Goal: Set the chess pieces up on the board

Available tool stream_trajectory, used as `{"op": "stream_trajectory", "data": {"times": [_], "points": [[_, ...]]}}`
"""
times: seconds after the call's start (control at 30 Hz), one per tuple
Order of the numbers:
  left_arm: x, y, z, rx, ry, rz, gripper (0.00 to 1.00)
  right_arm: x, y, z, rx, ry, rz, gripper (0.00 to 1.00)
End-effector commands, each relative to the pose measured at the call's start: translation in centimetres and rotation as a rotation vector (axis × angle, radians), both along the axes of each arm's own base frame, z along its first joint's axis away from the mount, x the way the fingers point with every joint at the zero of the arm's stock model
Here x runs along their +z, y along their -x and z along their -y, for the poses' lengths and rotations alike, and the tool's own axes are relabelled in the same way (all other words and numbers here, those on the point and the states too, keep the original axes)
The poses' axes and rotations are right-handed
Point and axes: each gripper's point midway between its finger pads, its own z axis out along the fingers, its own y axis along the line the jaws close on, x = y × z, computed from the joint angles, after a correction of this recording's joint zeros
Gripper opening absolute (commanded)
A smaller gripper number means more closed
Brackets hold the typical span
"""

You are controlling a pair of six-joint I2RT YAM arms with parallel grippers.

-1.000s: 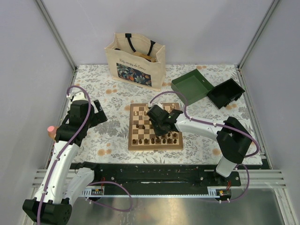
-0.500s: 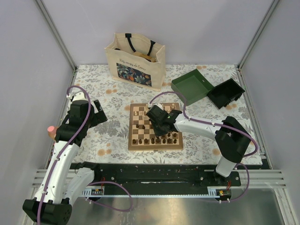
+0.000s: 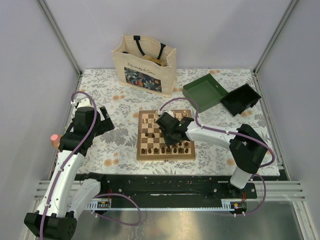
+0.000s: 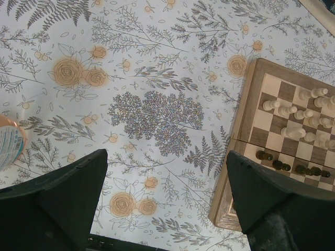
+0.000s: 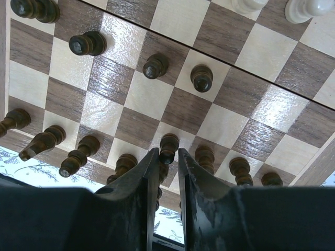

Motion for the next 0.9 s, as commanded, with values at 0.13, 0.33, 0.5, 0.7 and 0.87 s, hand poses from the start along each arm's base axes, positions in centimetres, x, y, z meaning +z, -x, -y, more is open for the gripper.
{"op": "stream_trajectory", "data": {"times": [0.13,0.33,0.5,0.7,0.87], "points": [[0.6,-0.8,0.1,-0.008,0.008,0.044,0.99,1.8,-0.7,-0.6,0.005,-0.019,0.050,0.34],[0.6,-0.7,0.1,-0.009,0.007,0.046,0.99,3.0,-1.2,-1.1,0.009,-0.039,0.075,0.37],[0.7,-0.8,0.2,-0.008,0.008,0.049,0.99,4.4,-2.1,-1.1,0.003,-0.041,0.124,0.40],[0.8,-0.8,0.1,-0.008,0.006,0.051,0.99,5.7,-3.0,-1.3,0.005,-0.041,0.163,0.41],[0.8,-0.7,0.2,-0.013,0.010,0.053,0.99,6.6,-3.8,-1.5,-0.001,-0.059,0.174,0.42]]}}
